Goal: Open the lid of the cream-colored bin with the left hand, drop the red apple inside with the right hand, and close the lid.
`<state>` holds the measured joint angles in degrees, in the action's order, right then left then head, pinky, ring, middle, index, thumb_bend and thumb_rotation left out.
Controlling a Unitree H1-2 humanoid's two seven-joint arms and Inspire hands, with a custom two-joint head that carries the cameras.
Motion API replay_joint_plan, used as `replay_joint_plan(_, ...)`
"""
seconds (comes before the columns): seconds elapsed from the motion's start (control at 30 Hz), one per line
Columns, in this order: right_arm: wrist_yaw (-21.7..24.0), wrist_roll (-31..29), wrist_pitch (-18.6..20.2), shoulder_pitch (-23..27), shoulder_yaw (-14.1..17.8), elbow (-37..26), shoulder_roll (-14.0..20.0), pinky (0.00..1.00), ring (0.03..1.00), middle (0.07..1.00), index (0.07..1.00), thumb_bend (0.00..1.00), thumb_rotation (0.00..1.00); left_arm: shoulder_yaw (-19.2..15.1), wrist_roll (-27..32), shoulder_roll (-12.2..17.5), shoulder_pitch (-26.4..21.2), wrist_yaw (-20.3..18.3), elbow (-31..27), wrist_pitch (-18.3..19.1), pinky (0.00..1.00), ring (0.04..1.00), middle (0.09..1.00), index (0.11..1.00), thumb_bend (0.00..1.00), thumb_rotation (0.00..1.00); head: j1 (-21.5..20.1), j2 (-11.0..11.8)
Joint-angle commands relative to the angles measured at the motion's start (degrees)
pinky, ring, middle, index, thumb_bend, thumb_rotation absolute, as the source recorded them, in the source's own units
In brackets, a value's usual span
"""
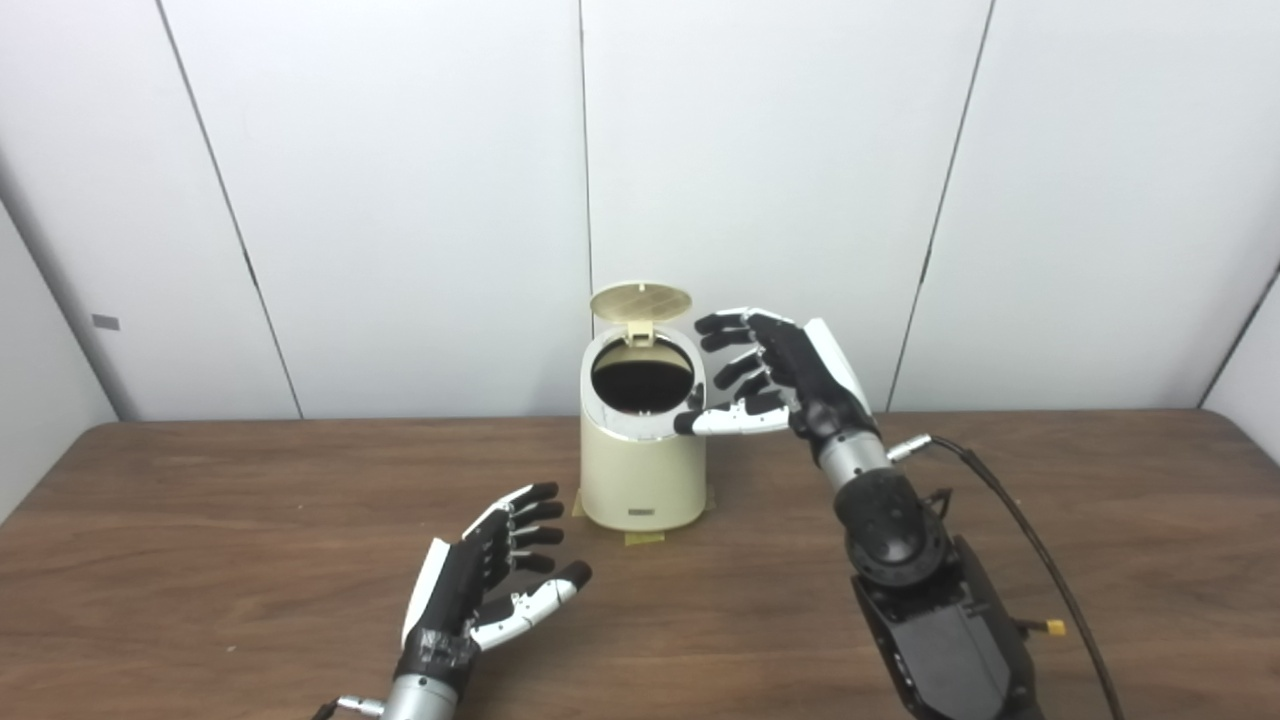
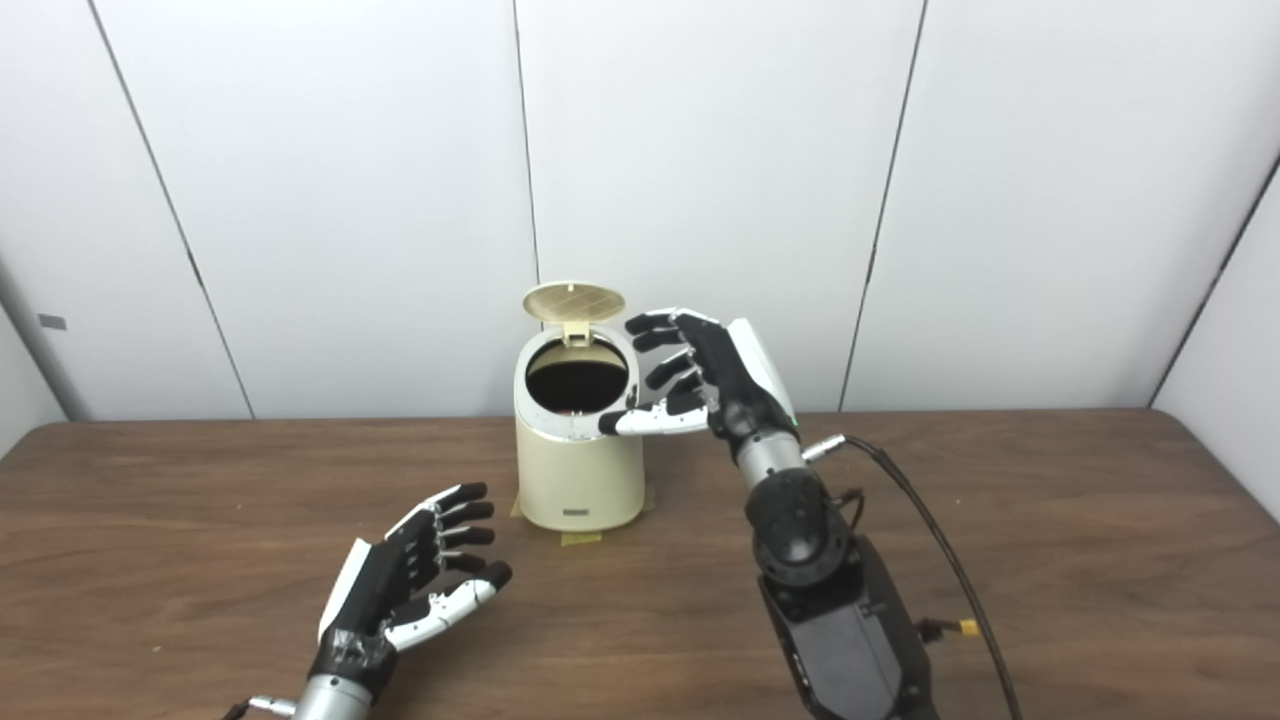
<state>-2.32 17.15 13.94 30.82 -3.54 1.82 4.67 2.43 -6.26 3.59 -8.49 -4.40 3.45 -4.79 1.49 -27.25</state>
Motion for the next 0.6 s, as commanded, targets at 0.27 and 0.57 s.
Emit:
replay_joint_plan(0.27, 4.8, -14.5, -12.7, -11.5, 4.8, -8.7, 3.1, 0.52, 0.610, 0.739, 0.726, 0.81, 0.18, -0.6, 1.1, 0.0, -2.4, 0.8, -0.2, -1.9, 0.63, 0.742, 0.797, 0.828, 0.67, 0.22, 0.4, 0.3)
replay_joint_plan(0.57, 6.0, -21.6, -18.9, -20.6, 6.6, -10.0, 1.3, 0.53, 0.623, 0.754, 0.758, 0.76, 0.16, -1.0, 1.7, 0.3, -3.3, 0.9, -1.6, -3.3, 0.64, 0.758, 0.808, 0.837, 0.65, 0.28, 2.0, 0.5)
